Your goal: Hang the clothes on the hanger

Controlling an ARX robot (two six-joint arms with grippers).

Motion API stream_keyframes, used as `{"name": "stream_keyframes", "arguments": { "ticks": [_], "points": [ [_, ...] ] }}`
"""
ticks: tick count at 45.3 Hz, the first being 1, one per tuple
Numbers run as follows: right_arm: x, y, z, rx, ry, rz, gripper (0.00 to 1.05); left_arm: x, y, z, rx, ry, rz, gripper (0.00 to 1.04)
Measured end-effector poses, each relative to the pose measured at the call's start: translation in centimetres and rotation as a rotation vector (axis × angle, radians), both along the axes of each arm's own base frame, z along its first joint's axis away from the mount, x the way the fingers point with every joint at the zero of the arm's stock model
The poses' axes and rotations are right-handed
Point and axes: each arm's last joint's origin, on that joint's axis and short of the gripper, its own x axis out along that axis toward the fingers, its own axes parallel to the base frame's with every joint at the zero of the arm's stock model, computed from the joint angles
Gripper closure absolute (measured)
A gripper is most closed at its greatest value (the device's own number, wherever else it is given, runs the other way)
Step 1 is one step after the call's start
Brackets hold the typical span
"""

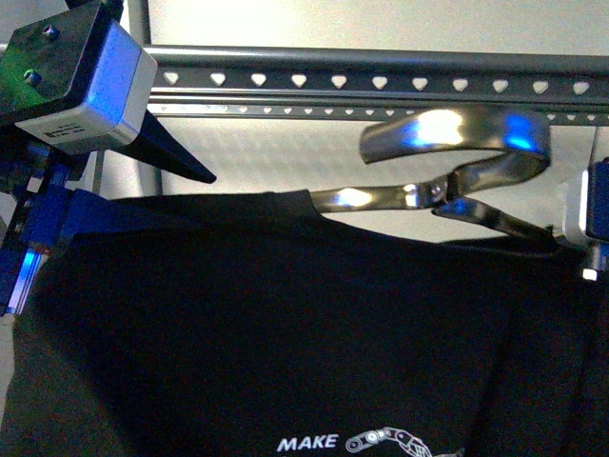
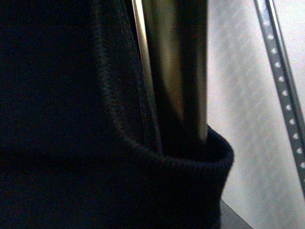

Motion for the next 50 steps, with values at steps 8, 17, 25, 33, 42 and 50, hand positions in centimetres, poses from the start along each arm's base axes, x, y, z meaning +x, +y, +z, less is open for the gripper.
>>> {"name": "stream_keyframes", "arguments": {
  "ticks": [8, 17, 25, 33, 42, 50],
  "points": [
    [-1.4, -2.0, -1.9, -0.017, 0.118, -0.034, 0.99, 0.0, 0.0, 0.0, 0.001, -0.001, -0.001, 0.4],
    [-3.0, -3.9, -4.1, -0.051, 0.223, -0.072, 0.99, 0.0, 0.0, 0.0, 0.001, -0.003, -0.001, 0.13],
    [-4.8, -5.5, -5.2, 0.029, 0.372, -0.147, 1.0, 0.2, 0.2, 0.0, -0.059, 0.017, 0.33, 0.07],
    [-7.2, -5.6, -4.7, 0.213, 0.52, -0.166, 1.01, 0.6, 3.7, 2.3, -0.839, 0.193, 1.126, 0.06],
    [-9.6, -4.8, -2.6, 0.43, 0.623, -0.242, 1.01, -0.8, 5.3, 4.5, -1.618, 0.372, 1.166, 0.07],
    [-10.6, -3.8, -0.1, 0.682, 0.773, -0.37, 1.01, -2.9, 4.2, 4.3, -1.499, 0.423, 0.998, 0.25]
  ]
}}
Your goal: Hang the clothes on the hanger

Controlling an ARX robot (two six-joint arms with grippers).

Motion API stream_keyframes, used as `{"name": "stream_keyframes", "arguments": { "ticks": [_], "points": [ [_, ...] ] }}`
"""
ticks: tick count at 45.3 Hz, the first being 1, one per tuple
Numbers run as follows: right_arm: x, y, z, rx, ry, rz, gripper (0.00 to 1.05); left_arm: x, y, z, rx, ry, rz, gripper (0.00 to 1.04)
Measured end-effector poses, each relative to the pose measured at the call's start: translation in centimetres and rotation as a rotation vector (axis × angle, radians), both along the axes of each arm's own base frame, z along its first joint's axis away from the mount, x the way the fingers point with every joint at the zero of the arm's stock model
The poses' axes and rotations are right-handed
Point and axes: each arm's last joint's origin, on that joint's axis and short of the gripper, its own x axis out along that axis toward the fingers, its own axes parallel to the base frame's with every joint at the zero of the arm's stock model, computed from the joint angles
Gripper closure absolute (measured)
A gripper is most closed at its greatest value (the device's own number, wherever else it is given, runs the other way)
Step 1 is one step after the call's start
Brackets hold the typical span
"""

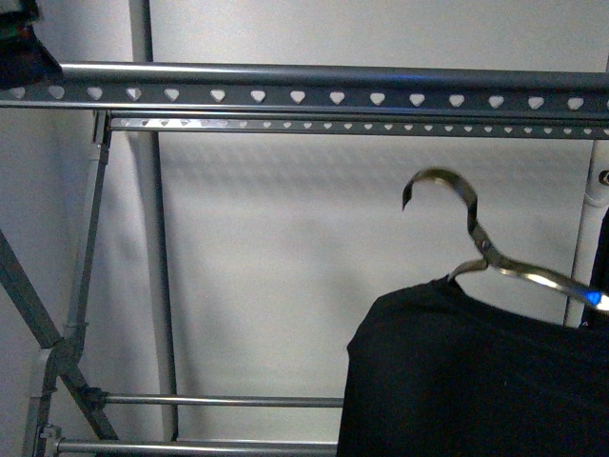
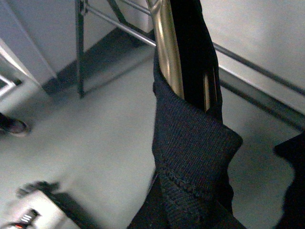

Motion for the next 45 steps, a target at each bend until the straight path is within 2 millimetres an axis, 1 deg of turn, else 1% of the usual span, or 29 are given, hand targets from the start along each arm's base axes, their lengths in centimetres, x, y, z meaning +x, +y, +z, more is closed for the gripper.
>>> {"name": "stream_keyframes", "arguments": {
  "ticks": [3, 4, 6, 7, 10, 11, 13, 16, 17, 19, 20, 22, 26, 31, 34, 36, 40, 45],
  "points": [
    [0.0, 0.4, 1.3, 0.097, 0.04, -0.048, 1.01, -1.5, -0.4, -1.4, 0.081, -0.008, -0.024, 0.35],
    [0.1, 0.4, 1.5, 0.12, 0.053, -0.063, 1.01, -1.8, -0.4, -1.6, 0.09, -0.009, -0.025, 0.37],
    [0.3, 0.8, 2.7, 0.18, 0.068, -0.097, 1.01, -3.2, -0.4, -3.2, 0.134, -0.01, -0.025, 0.48],
    [0.5, 0.9, 3.2, 0.21, 0.078, -0.118, 1.01, -3.4, -0.4, -3.5, 0.137, -0.008, -0.025, 0.5],
    [1.1, 1.1, 4.8, 0.267, 0.09, -0.174, 1.01, -4.6, -0.4, -5.2, 0.156, 0.0, -0.02, 0.6],
    [1.3, 1.2, 5.0, 0.275, 0.092, -0.184, 1.01, -4.8, -0.4, -5.5, 0.159, 0.003, -0.021, 0.62],
    [1.9, 1.3, 6.0, 0.31, 0.095, -0.216, 1.02, -5.4, -0.3, -6.6, 0.166, 0.013, -0.02, 0.69],
    [3.7, 1.7, 8.0, 0.383, 0.09, -0.275, 1.02, -7.0, -0.3, -8.8, 0.173, 0.029, -0.019, 0.85],
    [4.1, 1.7, 8.3, 0.401, 0.092, -0.285, 1.02, -7.3, -0.3, -9.2, 0.174, 0.033, -0.02, 0.89],
    [5.4, 2.0, 9.4, 0.449, 0.091, -0.321, 1.02, -8.3, -0.3, -10.1, 0.177, 0.03, -0.02, 1.0],
    [5.9, 2.0, 9.6, 0.467, 0.094, -0.335, 1.02, -8.6, -0.3, -10.4, 0.177, 0.028, -0.02, 1.02],
    [7.2, 2.1, 10.3, 0.504, 0.098, -0.378, 1.02, -9.4, -0.3, -11.1, 0.182, 0.026, -0.02, 1.01],
    [9.3, 2.1, 11.0, 0.544, 0.101, -0.449, 1.02, -10.6, -0.3, -12.3, 0.184, 0.03, -0.02, 1.01],
    [12.4, 2.4, 11.0, 0.614, 0.131, -0.537, 1.02, -12.1, -0.3, -13.8, 0.184, 0.036, -0.02, 1.01],
    [13.5, 2.6, 11.0, 0.635, 0.14, -0.557, 1.02, -12.6, -0.3, -14.2, 0.184, 0.036, -0.02, 1.01],
    [14.6, 2.8, 11.0, 0.657, 0.149, -0.574, 1.02, -13.2, -0.3, -14.6, 0.184, 0.032, -0.02, 1.01],
    [15.7, 3.1, 11.0, 0.672, 0.151, -0.595, 1.02, -13.8, -0.3, -15.1, 0.184, 0.027, -0.02, 1.01],
    [16.2, 3.5, 10.5, 0.674, 0.164, -0.61, 1.02, -14.4, -0.3, -15.5, 0.184, 0.028, -0.02, 1.01]
  ]
}}
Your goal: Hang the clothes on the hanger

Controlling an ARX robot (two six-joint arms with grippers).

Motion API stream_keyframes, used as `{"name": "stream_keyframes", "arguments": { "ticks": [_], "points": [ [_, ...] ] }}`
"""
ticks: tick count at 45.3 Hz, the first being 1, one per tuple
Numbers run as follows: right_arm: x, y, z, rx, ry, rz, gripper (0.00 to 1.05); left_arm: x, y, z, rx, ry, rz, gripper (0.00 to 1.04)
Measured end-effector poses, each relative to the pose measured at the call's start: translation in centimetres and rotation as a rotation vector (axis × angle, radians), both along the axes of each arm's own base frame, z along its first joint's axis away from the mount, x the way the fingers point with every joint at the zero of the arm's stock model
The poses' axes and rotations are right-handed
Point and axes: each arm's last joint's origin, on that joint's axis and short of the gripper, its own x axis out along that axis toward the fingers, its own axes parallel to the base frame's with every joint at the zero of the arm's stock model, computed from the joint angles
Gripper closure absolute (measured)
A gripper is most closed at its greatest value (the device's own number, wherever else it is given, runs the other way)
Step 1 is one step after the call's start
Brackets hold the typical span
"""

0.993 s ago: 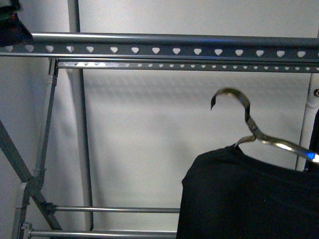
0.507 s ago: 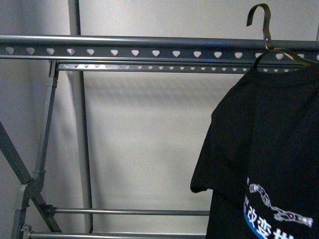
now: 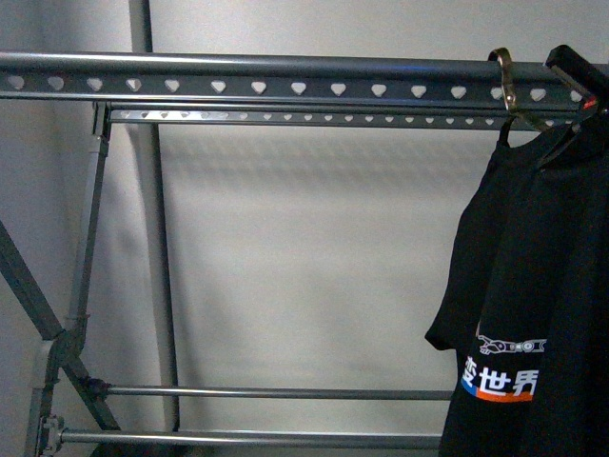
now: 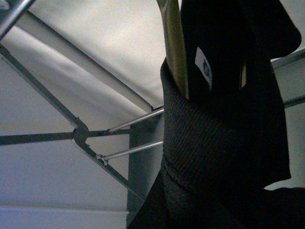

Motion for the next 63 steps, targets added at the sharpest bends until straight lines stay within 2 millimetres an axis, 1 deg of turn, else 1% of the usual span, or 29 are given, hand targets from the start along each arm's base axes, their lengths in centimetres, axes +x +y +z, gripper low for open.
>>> {"name": "stream_keyframes", "arguments": {
  "ticks": [5, 10, 15, 17, 20, 21, 22, 24, 26, 27, 28, 30, 31, 32, 33, 35, 36, 37, 38, 39, 41, 42, 44, 45, 49, 54, 57, 58, 63],
  "points": [
    [0.4, 0.5, -0.5, 0.008, 0.003, 0.008, 1.02, -0.6, 0.0, -0.5, 0.0, 0.001, 0.0, 1.01],
    [0.0, 0.9, -1.9, 0.014, -0.004, 0.019, 1.02, -1.5, 0.0, -1.0, 0.0, 0.001, 0.0, 1.01],
    [-1.3, 1.1, -3.3, -0.079, -0.066, -0.019, 0.85, -2.0, 0.0, -1.3, 0.0, 0.0, 0.0, 1.01],
    [-1.8, 1.1, -3.6, -0.115, -0.094, -0.039, 0.8, -2.2, 0.0, -1.4, 0.0, 0.0, 0.0, 1.01],
    [-3.3, 0.8, -3.8, -0.197, -0.174, -0.101, 0.69, -2.4, 0.0, -1.5, 0.0, 0.0, 0.0, 1.01],
    [-3.6, 0.8, -3.7, -0.207, -0.19, -0.117, 0.67, -2.5, 0.0, -1.6, 0.0, 0.0, 0.0, 1.01],
    [-4.6, 0.6, -3.5, -0.257, -0.249, -0.16, 0.62, -2.6, 0.0, -1.6, 0.0, 0.0, 0.0, 1.01],
    [-6.4, 0.3, -3.0, -0.307, -0.327, -0.213, 0.55, -2.7, 0.0, -1.7, 0.0, -0.001, 0.0, 1.01],
    [-9.7, 0.0, -1.7, -0.357, -0.492, -0.257, 0.44, -2.9, 0.0, -1.9, 0.0, -0.003, 0.0, 1.01],
    [-11.0, 0.0, -1.3, -0.369, -0.534, -0.262, 0.41, -3.0, 0.0, -2.0, 0.0, -0.012, 0.0, 1.01],
    [-11.7, 0.1, -1.2, -0.374, -0.552, -0.263, 0.39, -3.0, 0.0, -2.1, 0.0, -0.013, 0.0, 1.01],
    [-14.5, 0.2, -0.8, -0.385, -0.604, -0.249, 0.32, -3.1, 0.0, -2.1, 0.001, -0.018, 0.0, 1.01],
    [-15.9, 0.4, -0.8, -0.382, -0.63, -0.235, 0.29, -3.2, 0.0, -2.1, 0.001, -0.02, 0.002, 1.01],
    [-18.0, 0.5, -1.0, -0.38, -0.664, -0.227, 0.23, -3.3, 0.0, -2.1, 0.003, -0.021, -0.001, 1.01],
    [-18.7, 0.6, -1.1, -0.381, -0.674, -0.228, 0.22, -3.3, 0.0, -2.1, 0.003, -0.021, 0.0, 1.01],
    [-21.3, 0.9, -1.8, -0.399, -0.698, -0.236, 0.14, -3.4, 0.0, -2.0, 0.003, -0.023, 0.0, 1.01],
    [-23.0, 1.2, -2.7, -0.42, -0.695, -0.238, 0.09, -3.5, 0.0, -2.0, 0.003, -0.026, 0.0, 1.01],
    [-24.0, 1.2, -3.1, -0.431, -0.695, -0.24, 0.09, -3.6, 0.0, -1.9, 0.003, -0.03, 0.0, 1.01],
    [-25.0, 1.3, -3.8, -0.463, -0.651, -0.223, 0.11, -3.6, 0.0, -2.0, 0.003, -0.028, 0.0, 1.01],
    [-25.6, 1.3, -4.1, -0.469, -0.634, -0.217, 0.13, -3.7, 0.0, -2.0, 0.003, -0.027, 0.0, 1.01],
    [-28.2, 1.3, -6.7, -0.522, -0.541, -0.188, 0.23, -3.8, 0.0, -2.0, 0.003, -0.025, 0.0, 1.01],
    [-29.0, 1.3, -8.2, -0.538, -0.505, -0.176, 0.29, -3.9, 0.0, -2.0, 0.003, -0.027, 0.001, 1.01],
    [-29.7, 1.2, -10.8, -0.563, -0.458, -0.165, 0.41, -4.1, 0.0, -1.9, 0.003, -0.028, 0.0, 1.01],
    [-29.7, 1.2, -11.4, -0.567, -0.452, -0.162, 0.46, -4.2, 0.0, -1.9, 0.003, -0.029, 0.0, 1.01],
    [-29.7, 1.2, -12.6, -0.577, -0.455, -0.161, 0.68, -4.4, 0.0, -2.0, 0.003, -0.025, 0.0, 1.01],
    [-29.8, 1.2, -13.3, -0.58, -0.465, -0.162, 0.85, -4.7, 0.0, -2.0, 0.003, -0.028, 0.0, 1.01],
    [-29.8, 1.2, -14.0, -0.581, -0.461, -0.161, 1.01, -4.8, 0.0, -2.0, 0.003, -0.026, 0.0, 1.01],
    [-29.8, 1.2, -14.3, -0.584, -0.46, -0.16, 1.03, -4.9, 0.0, -2.0, 0.003, -0.026, 0.0, 1.01],
    [-29.8, 1.2, -15.1, -0.584, -0.46, -0.161, 1.02, -5.4, 0.0, -2.3, 0.003, -0.005, 0.0, 1.01]
  ]
}}
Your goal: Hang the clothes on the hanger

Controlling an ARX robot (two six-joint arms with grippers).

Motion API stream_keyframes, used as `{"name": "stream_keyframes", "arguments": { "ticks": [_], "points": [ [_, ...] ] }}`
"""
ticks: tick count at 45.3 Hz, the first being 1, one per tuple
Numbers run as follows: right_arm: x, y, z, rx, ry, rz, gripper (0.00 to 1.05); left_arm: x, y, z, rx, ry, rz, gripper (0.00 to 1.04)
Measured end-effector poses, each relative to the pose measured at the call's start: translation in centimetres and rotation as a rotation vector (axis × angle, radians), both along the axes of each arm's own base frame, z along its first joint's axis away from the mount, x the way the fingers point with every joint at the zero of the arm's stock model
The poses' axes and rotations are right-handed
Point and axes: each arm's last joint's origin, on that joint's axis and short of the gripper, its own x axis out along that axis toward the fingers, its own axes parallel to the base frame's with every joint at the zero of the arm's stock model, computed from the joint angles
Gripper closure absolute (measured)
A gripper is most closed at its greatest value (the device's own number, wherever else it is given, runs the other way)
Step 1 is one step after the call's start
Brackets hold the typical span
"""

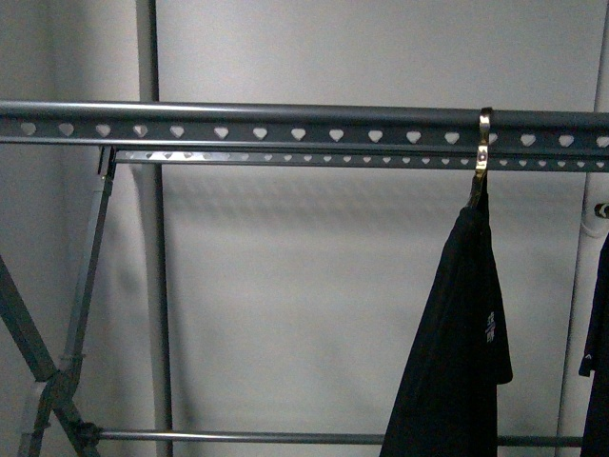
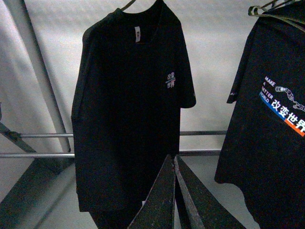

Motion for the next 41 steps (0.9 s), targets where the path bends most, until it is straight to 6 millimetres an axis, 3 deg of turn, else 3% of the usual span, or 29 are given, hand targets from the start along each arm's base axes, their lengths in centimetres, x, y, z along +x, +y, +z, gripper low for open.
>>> {"name": "stream_keyframes", "arguments": {
  "ticks": [32, 34, 41],
  "points": [
    [0.0, 0.0, -2.6, 0.0, -0.001, 0.0, 1.02, -0.7, 0.0, 0.0, 0.0, -0.016, 0.001, 1.01],
    [0.0, 0.0, -2.6, -0.002, -0.002, 0.001, 0.95, -0.7, 0.0, 0.0, 0.0, -0.016, 0.001, 1.0],
    [0.0, 0.0, -2.6, -0.001, -0.002, 0.0, 0.62, -0.7, 0.0, 0.0, 0.0, -0.016, 0.001, 0.67]
  ]
}}
